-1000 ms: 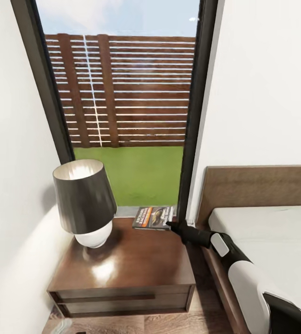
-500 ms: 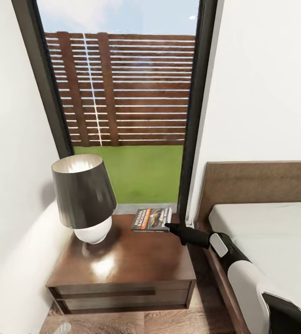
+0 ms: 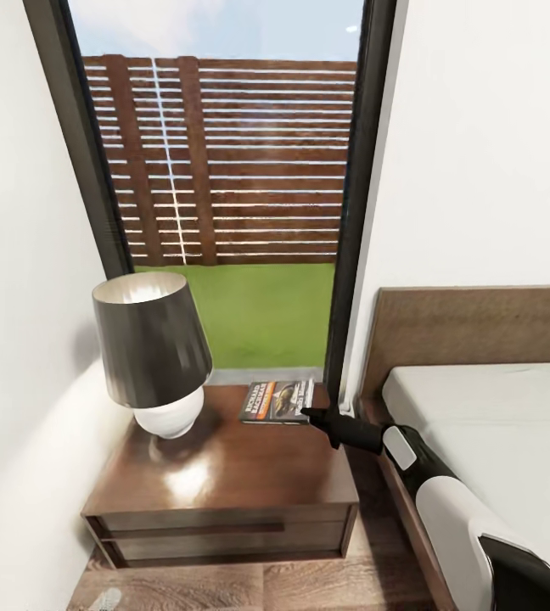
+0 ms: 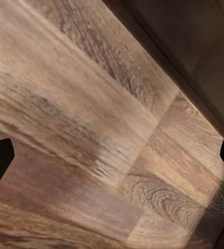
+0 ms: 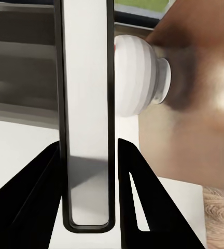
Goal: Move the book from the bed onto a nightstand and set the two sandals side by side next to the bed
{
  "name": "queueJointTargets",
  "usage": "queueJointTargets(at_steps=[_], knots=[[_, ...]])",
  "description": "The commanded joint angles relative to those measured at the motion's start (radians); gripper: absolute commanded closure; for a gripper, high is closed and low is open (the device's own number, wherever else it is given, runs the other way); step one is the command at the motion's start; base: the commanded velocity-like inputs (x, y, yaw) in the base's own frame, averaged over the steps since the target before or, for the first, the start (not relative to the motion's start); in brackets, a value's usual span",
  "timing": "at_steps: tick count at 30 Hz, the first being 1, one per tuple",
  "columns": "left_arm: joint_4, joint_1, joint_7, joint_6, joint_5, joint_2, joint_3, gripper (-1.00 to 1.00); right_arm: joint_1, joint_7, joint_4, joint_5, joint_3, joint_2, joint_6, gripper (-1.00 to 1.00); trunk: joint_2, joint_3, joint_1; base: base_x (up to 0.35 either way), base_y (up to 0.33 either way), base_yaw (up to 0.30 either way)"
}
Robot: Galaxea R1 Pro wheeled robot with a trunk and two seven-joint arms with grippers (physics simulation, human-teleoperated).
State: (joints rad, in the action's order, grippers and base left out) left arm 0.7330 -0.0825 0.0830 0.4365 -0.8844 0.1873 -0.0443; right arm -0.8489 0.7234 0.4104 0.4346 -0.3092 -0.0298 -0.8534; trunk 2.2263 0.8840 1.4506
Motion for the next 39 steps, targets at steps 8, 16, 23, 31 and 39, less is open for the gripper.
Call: queueJointTargets(at_steps=[8,16,23,31,39], knots=[[0.084,0.003,0.010,0.035,-0.005,0.000,-0.038,-1.00,-0.001,0.005,0.001,-0.002,-0.007,-0.001,-0.006,1.00,0.057,0.026,0.031,0.000,0.000,0.000],[0.204,0.058,0.010,0.059,-0.005,0.000,-0.067,-1.00,-0.001,0.008,0.001,-0.002,-0.007,-0.001,-0.006,1.00,0.113,0.051,0.061,0.000,0.000,0.000],[0.261,0.095,0.010,0.065,-0.006,0.001,-0.103,-1.00,-0.001,0.008,0.001,-0.002,-0.007,-0.001,-0.006,1.00,0.162,0.073,0.088,0.000,0.000,0.000],[0.312,0.133,0.011,0.068,-0.007,0.000,-0.135,-1.00,-0.001,0.006,0.001,-0.002,-0.007,-0.001,-0.006,1.00,0.218,0.098,0.119,0.000,0.000,0.000],[0.319,0.138,0.010,0.068,-0.006,-0.001,-0.140,-1.00,-0.001,0.007,0.001,-0.002,-0.007,-0.001,-0.006,1.00,0.274,0.123,0.149,0.000,0.000,0.000]])
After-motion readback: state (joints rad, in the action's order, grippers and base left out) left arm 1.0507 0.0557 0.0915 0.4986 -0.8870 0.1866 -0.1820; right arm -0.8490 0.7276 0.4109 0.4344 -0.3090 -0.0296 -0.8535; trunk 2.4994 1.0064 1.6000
